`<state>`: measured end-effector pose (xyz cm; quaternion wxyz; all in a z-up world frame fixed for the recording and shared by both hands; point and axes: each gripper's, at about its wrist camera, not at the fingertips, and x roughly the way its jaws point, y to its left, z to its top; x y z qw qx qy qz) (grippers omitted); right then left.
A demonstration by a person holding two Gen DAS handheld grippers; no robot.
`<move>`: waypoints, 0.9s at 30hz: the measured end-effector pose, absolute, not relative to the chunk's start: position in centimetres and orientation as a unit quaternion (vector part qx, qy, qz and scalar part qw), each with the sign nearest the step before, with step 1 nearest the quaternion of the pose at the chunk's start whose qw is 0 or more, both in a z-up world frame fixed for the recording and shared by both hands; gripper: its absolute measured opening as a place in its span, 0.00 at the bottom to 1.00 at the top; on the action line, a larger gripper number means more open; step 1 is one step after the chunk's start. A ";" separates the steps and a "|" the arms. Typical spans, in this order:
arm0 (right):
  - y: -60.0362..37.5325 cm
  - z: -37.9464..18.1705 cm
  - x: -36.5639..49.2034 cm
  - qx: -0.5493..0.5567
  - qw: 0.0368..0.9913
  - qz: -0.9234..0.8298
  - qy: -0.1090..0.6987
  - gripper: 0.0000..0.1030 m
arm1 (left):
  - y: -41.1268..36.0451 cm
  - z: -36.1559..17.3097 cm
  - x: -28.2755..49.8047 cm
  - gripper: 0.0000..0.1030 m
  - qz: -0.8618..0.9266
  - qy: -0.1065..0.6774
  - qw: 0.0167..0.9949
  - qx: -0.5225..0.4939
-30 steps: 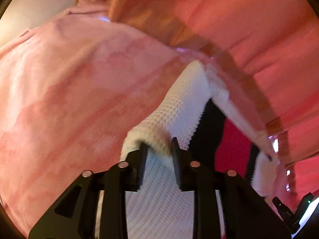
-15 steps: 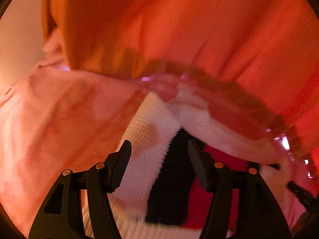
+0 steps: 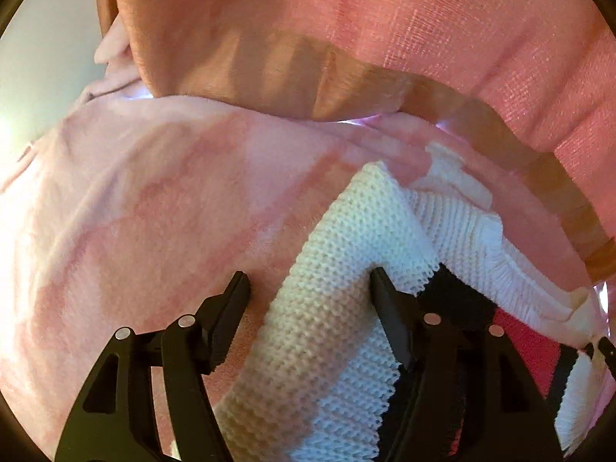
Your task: Fold small clothes
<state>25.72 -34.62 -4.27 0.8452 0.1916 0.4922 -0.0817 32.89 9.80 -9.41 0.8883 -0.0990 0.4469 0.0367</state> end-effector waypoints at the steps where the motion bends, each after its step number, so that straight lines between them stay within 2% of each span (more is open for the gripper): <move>1: -34.5 -5.1 26.1 0.198 0.839 -0.068 0.502 0.41 | 9.9 -9.4 32.9 0.63 0.036 0.447 0.888 -0.101; 2: -34.2 -5.0 26.1 0.192 0.846 -0.062 0.494 0.21 | 10.0 -9.4 33.0 0.63 0.036 0.447 0.888 -0.104; 6: -34.5 -2.7 25.5 0.173 0.873 -0.075 0.450 0.17 | 9.6 -9.6 33.1 0.66 0.042 0.442 0.891 -0.095; 8: -35.2 -4.1 25.8 0.173 0.865 -0.093 0.462 0.17 | 8.9 -9.7 33.5 0.69 0.047 0.439 0.893 -0.086; 11: -35.7 -5.3 25.6 0.200 0.855 -0.089 0.470 0.23 | 8.5 -9.9 33.8 0.73 0.052 0.435 0.895 -0.078; 15: -35.8 -0.7 21.7 0.225 0.853 -0.084 0.464 0.25 | 10.0 -8.3 31.2 0.71 0.051 0.433 0.895 -0.096; 16: -35.5 0.7 20.2 0.214 0.858 -0.083 0.459 0.31 | 10.4 -7.4 30.1 0.71 0.043 0.429 0.896 -0.102; 18: -34.0 3.6 16.0 0.194 0.864 -0.071 0.459 0.37 | 11.0 -5.1 27.9 0.71 0.029 0.416 0.903 -0.102; 20: -32.7 5.2 11.6 0.192 0.864 -0.059 0.461 0.48 | 11.8 -3.1 25.1 0.71 0.008 0.403 0.909 -0.104; 22: -30.3 6.1 6.4 0.192 0.860 -0.051 0.470 0.55 | 12.4 -1.5 21.1 0.73 -0.028 0.406 0.909 -0.093; 25: -26.9 5.5 -1.0 0.212 0.846 -0.038 0.488 0.56 | 13.4 -1.3 15.6 0.82 -0.066 0.427 0.900 -0.065; 27: -24.9 3.7 -5.4 0.242 0.828 -0.028 0.505 0.56 | 14.7 -1.9 12.4 0.84 -0.077 0.443 0.891 -0.061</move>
